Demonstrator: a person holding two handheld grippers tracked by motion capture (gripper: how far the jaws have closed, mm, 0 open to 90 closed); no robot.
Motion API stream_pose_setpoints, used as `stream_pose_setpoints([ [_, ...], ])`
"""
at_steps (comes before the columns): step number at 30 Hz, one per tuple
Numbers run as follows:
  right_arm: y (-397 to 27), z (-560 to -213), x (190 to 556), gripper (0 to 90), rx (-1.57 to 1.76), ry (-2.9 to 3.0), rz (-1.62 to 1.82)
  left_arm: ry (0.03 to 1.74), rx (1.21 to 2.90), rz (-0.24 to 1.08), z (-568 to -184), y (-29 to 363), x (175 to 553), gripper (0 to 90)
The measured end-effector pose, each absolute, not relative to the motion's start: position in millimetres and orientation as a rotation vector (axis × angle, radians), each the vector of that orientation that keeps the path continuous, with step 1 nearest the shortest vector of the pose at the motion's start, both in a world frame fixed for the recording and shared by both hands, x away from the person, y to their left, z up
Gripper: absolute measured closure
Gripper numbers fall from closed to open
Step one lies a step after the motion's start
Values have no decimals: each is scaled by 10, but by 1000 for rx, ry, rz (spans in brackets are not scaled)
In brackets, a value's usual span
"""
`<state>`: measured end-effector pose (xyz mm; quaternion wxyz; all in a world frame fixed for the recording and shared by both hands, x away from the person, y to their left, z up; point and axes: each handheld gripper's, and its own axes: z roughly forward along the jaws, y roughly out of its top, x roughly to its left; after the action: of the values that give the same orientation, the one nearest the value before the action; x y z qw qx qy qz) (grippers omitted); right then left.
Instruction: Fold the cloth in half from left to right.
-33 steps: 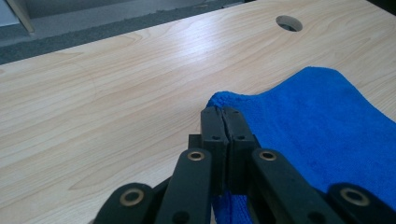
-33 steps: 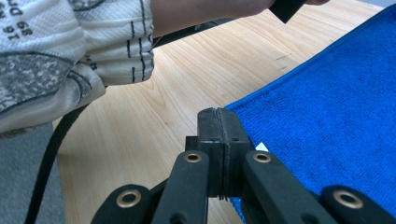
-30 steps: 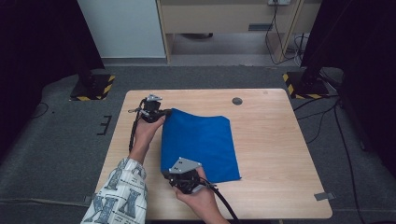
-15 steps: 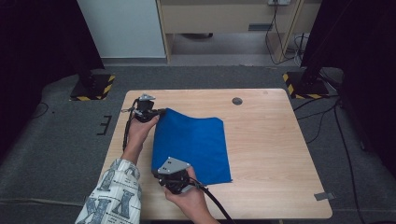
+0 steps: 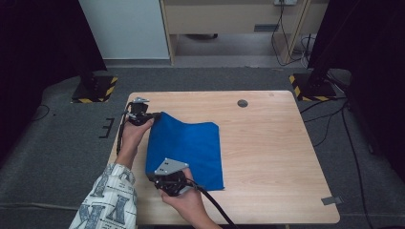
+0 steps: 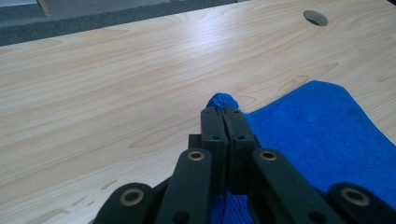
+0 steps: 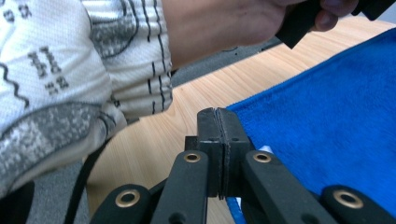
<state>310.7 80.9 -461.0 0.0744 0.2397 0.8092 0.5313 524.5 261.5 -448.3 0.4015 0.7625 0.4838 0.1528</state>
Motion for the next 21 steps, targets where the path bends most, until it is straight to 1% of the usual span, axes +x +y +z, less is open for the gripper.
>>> stream_pose_setpoints([
  [4,654,-4688,3117,895,753,2430,1591,1218,1945,382,-4532,2435,5285,882],
  [11,336,-4796,3130,896,795,2430,1540,1199,1990,381,-4654,2000,5380,882],
  [21,-73,-4820,3137,896,814,2415,1466,1168,1993,381,-4667,1655,5431,882],
])
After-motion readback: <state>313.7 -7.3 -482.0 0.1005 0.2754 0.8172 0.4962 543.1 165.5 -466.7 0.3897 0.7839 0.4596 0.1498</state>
